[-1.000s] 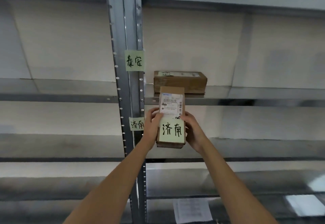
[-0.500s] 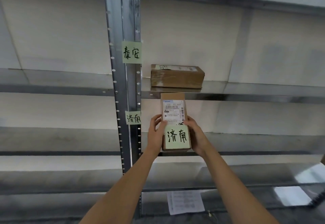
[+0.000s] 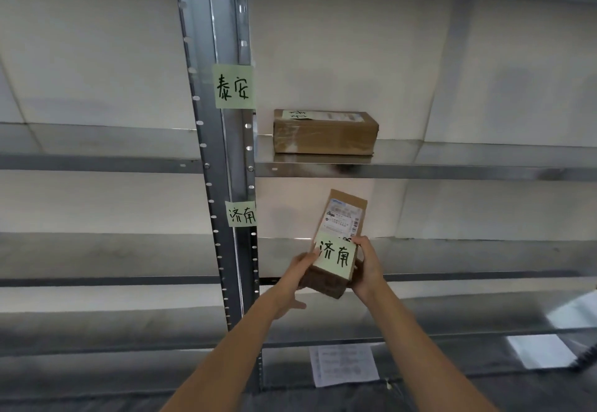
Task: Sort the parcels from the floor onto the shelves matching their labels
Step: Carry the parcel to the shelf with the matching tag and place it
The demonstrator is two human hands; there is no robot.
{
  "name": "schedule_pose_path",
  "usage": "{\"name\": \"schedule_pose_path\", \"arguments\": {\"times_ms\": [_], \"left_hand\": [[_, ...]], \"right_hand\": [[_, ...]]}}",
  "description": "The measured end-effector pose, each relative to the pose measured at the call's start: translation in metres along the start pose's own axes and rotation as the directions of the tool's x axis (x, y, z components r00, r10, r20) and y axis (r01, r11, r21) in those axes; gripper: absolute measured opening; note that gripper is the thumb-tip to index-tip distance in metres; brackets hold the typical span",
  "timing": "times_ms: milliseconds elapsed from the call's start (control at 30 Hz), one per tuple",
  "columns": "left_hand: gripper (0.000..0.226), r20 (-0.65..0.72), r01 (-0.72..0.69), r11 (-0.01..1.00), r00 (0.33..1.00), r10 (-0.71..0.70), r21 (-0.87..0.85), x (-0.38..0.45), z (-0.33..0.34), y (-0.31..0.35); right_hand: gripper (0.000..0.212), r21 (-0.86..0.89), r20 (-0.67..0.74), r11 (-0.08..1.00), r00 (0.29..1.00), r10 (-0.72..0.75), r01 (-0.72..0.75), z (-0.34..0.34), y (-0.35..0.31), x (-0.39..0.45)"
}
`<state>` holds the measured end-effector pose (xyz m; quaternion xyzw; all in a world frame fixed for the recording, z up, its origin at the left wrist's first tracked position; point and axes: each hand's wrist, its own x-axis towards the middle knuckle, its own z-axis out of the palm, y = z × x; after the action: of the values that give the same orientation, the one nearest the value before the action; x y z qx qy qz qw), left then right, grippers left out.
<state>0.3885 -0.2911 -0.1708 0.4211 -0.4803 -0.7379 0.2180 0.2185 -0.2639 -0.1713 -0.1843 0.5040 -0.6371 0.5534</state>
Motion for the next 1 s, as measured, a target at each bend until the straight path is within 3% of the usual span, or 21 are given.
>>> {"name": "schedule_pose_path", "arguments": {"times_ms": [200,333,467,667,900,1000], "left_hand": [[0.058,-0.076,-0.055,0.991,0.996,0.046,-0.119,0.026,0.007,-0.003],[0.035,-0.104,-0.049,0.99,0.994,0.035,-0.132,0.039,0.0,0.006],[0.043,-0.137,-0.01,0.984,0.99,-0.015,-0.18,0.057,-0.014,0.009],[0.033,-0.11,0.018,0.968,0.993,-0.047,-0.251,0.086,-0.02,0.023],[0.042,-0.241,-0.063,0.969,0.971,0.004,-0.238,0.142,-0.059,0.03],[0.051,-0.273,-0.065,0.978,0.962,0.009,-0.197,0.162,-0.071,0.033]], "right_hand": [[0.07,0.001,-0.034,0.997,0.997,0.072,-0.072,-0.022,0.01,0.013],[0.07,0.0,-0.022,0.994,0.993,0.112,-0.112,-0.051,-0.007,0.028],[0.082,-0.052,-0.169,0.996,0.984,0.061,-0.071,-0.072,-0.032,0.051],[0.058,-0.227,-0.115,0.974,0.993,0.002,-0.028,-0.081,-0.034,0.077],[0.087,-0.378,-0.166,0.925,0.986,-0.014,-0.051,-0.068,-0.017,0.117],[0.069,-0.372,-0.208,0.926,0.978,-0.015,-0.065,-0.061,-0.009,0.139]]}}
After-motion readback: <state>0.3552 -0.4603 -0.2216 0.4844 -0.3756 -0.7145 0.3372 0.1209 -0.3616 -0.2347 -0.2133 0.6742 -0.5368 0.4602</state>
